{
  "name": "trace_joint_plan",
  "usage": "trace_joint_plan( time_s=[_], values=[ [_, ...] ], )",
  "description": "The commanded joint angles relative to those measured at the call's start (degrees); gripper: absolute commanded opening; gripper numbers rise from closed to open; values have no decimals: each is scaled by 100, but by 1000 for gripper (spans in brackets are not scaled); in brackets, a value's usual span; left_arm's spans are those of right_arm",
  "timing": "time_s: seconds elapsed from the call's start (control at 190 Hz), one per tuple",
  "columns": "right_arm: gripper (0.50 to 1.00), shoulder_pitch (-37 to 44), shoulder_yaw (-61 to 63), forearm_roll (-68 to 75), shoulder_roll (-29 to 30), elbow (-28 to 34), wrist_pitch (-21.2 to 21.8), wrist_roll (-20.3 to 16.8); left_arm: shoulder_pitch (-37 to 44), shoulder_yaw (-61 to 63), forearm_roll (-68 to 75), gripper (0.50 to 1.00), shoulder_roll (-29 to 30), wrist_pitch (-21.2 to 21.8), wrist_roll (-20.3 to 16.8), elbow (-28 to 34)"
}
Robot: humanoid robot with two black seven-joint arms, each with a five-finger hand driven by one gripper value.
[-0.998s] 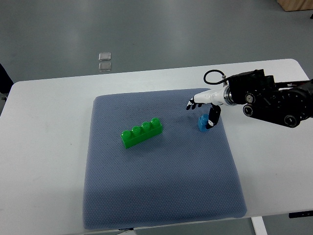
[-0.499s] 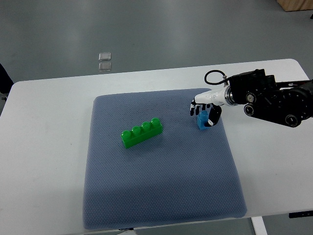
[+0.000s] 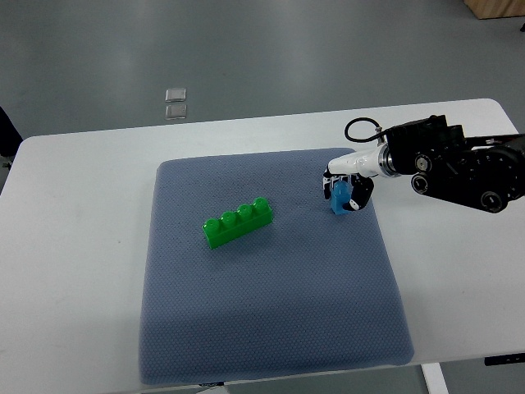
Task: Stack blue block on green block with right hand
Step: 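Close the right hand fingers around the blue block, then lift the blue block and carry it toward the green block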
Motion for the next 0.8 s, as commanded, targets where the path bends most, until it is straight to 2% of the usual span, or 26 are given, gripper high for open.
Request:
trace_joint_plan(
  time_s=[0.0, 0.095, 0.131, 0.362, 0.793],
  values=[
    [596, 0, 0, -4, -4, 0, 3, 0, 0, -3, 0, 1000, 0, 0, 0, 0],
    [574, 0, 0, -13, -4, 0, 3, 0, 0, -3, 0, 1000, 0, 0, 0, 0],
    [541, 0, 0, -13, -4, 0, 3, 0, -9, -3, 0, 1000, 0, 0, 0, 0],
    [517, 9, 0, -13, -13, 0, 38, 9, 0, -3, 0, 1000, 0, 0, 0, 0],
    [517, 70, 88, -118, -39, 0, -173, 53, -9, -3, 0, 1000, 0, 0, 0, 0]
  ],
)
